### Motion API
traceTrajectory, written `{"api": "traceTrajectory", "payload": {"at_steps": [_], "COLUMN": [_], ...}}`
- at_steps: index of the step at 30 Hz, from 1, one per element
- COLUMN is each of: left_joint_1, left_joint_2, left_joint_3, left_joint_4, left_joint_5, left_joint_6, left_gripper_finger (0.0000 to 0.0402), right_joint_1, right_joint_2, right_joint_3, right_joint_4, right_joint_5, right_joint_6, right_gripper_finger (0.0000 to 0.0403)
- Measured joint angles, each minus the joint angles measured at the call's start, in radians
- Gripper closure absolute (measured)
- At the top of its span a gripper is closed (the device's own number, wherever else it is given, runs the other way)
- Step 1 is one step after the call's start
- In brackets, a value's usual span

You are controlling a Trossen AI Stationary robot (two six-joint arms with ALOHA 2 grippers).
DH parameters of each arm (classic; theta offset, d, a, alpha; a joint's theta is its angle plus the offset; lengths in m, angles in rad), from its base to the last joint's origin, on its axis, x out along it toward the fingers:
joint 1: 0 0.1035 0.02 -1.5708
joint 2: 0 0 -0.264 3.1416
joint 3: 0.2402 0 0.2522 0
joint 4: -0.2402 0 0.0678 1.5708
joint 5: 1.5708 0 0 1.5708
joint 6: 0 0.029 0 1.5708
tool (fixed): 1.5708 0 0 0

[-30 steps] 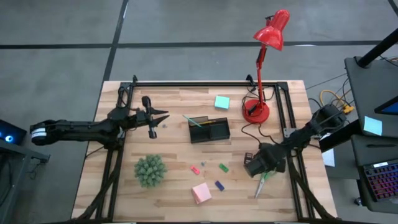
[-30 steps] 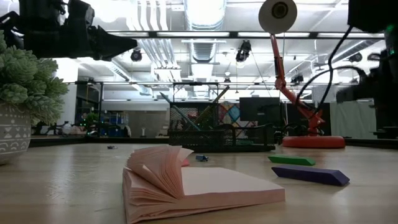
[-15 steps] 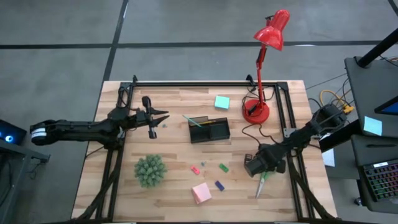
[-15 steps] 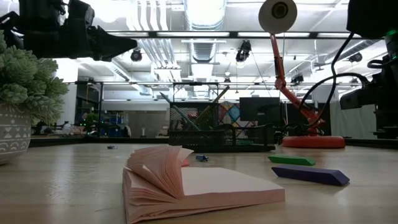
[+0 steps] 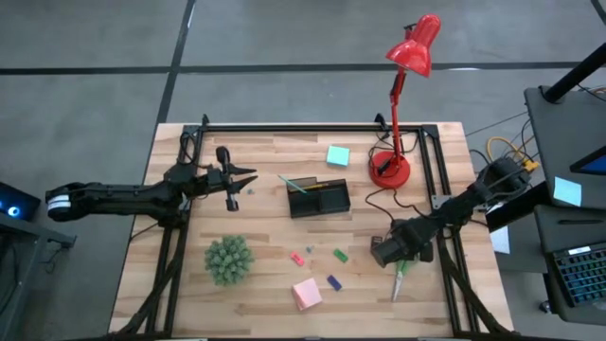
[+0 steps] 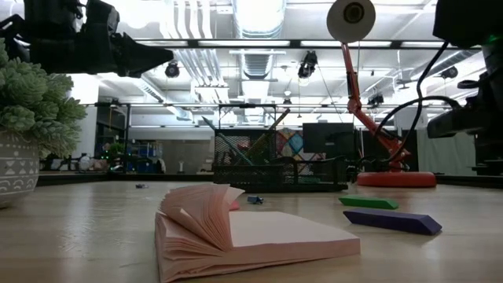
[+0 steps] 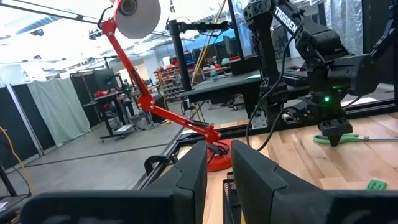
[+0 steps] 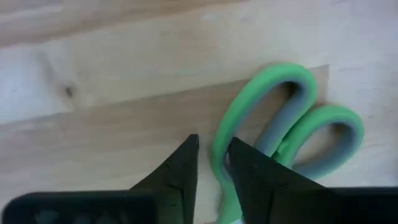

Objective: Pick and place office supplies into organizer
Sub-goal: Put the green scissors into the black desk organizer

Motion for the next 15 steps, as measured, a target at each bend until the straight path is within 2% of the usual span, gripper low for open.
{"api": "traceTrajectory", "payload": {"at_steps": [8,15], "left_joint_1": [0.0,0.0], "left_joint_2": [0.0,0.0], "left_joint_3": [0.0,0.0], "left_joint_4": [0.0,0.0], "left_joint_5": [0.0,0.005], "left_joint_6": [0.0,0.0], "left_gripper_finger": [0.0343,0.0343], "right_joint_1": [0.0,0.002], "right_joint_2": [0.0,0.0], "right_joint_3": [-0.003,-0.004], "right_joint_4": [0.023,0.025], "right_joint_5": [-0.019,-0.026], "right_joint_6": [-0.079,-0.112], "right_gripper_finger": [0.038,0.0388]}}
